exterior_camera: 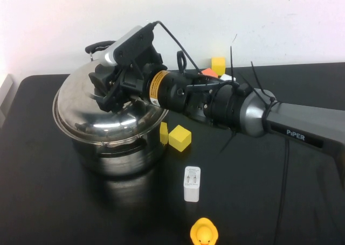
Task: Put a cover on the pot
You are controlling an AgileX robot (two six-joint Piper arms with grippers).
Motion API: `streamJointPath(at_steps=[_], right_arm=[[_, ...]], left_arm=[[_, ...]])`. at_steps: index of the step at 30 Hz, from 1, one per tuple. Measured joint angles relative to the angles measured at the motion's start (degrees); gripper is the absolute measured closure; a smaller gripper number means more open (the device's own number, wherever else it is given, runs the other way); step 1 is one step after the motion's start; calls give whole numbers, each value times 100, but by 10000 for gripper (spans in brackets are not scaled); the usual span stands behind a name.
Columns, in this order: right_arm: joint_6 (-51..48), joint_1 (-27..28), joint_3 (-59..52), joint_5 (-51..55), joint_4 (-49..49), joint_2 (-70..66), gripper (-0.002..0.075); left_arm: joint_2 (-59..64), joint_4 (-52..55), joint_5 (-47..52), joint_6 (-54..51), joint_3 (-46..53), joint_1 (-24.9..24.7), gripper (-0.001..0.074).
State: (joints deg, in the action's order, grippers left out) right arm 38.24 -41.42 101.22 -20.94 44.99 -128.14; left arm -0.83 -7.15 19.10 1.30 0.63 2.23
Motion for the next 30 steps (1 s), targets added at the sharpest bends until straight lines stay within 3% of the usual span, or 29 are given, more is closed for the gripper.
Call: streamJointPath(at_steps=[10, 15, 20, 23, 30], right_arm=[[0, 0, 0, -210, -51, -77, 376], [0, 0, 0, -254, -28, -53, 317], [157, 0, -12, 66, 589, 524, 325], [455, 0, -350, 179, 937, 1262, 399], [594, 0, -2361, 757, 1044, 3361, 683]], left_arm=[[0, 0, 0, 0, 0, 0, 737], [0, 0, 0, 0, 0, 0, 737], [0, 0, 0, 0, 0, 0, 737], [0, 0, 0, 0, 0, 0, 737], [0, 0, 0, 0, 0, 0, 737]])
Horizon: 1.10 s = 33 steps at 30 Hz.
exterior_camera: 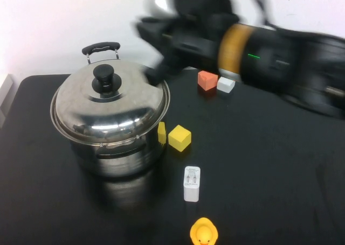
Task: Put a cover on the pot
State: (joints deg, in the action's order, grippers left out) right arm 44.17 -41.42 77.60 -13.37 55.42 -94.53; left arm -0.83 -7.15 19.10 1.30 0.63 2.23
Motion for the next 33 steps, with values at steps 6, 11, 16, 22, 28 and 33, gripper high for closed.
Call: streamJointPath(at_steps=[6, 11, 16, 22, 28, 33], right_arm=[[-68, 0, -1493, 629, 95, 1763, 724], [-81, 0, -2367, 872, 237, 3088, 727], [-81, 0, -3361, 1068, 271, 4067, 727], [-81, 0, -4305, 1190, 282, 4889, 727], [-154, 0, -4943, 1585, 267, 5735, 728], [-2341, 0, -5373, 2248, -1974, 6281, 728]], left_arm=[[0, 0, 0, 0, 0, 0, 737], [0, 0, 0, 0, 0, 0, 737], [0, 0, 0, 0, 0, 0, 737], [0, 0, 0, 0, 0, 0, 737], [0, 0, 0, 0, 0, 0, 737], [0, 0, 0, 0, 0, 0, 737]])
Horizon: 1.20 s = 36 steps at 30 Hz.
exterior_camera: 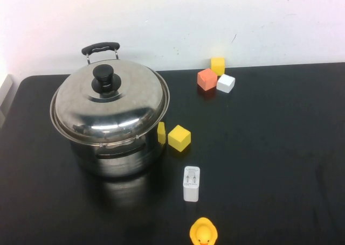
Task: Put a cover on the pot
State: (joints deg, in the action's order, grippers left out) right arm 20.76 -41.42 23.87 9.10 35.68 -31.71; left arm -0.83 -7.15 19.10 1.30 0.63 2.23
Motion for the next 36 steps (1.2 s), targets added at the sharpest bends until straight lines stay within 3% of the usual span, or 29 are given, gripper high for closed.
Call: streamJointPath(at_steps=[4, 9, 14, 19, 23, 29, 36], right_arm=[[-2076, 268, -496, 276, -2125, 572, 728], [-4138, 1237, -1321, -377, -3809, 1268, 728], [-4601, 2686, -1939, -713, -4139, 1890, 728], [-4656, 4149, -2188, -367, -4170, 2550, 728], [-4584, 4893, -2197, 117, -4170, 3034, 728], [-3426, 5009, -2450, 446, -3634, 3241, 728], [-2989, 4428, -2544, 517, -3538, 3241, 728]], left_arm=[[0, 0, 0, 0, 0, 0, 737], [0, 0, 0, 0, 0, 0, 737], [0, 0, 0, 0, 0, 0, 737], [0, 0, 0, 0, 0, 0, 737], [0, 0, 0, 0, 0, 0, 738], [0, 0, 0, 0, 0, 0, 737], [0, 0, 0, 0, 0, 0, 737]])
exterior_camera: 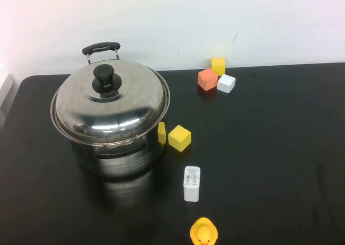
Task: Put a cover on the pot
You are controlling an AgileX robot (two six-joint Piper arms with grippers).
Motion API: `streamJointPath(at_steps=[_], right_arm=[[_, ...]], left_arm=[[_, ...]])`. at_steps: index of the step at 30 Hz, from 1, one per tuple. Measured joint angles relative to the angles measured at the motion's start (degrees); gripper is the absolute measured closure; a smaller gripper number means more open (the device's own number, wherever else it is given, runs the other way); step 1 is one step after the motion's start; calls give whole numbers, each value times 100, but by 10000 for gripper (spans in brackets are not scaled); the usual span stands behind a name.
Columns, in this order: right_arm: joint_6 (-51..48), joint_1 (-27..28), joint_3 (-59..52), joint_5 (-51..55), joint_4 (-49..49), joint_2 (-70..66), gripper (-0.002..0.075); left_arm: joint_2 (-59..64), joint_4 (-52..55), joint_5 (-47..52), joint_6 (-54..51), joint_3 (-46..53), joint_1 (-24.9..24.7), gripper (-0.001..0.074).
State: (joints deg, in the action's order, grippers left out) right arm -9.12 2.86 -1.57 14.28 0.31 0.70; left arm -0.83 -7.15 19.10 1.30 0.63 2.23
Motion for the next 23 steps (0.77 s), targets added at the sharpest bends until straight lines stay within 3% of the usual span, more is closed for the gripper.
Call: streamJointPath(at_steps=[7, 23], right_arm=[[585, -489, 0, 124, 370, 0, 728], [1089, -498, 45, 557, 445, 0, 728]], left_arm=[[0, 0, 0, 0, 0, 0, 737], [0, 0, 0, 0, 0, 0, 737]])
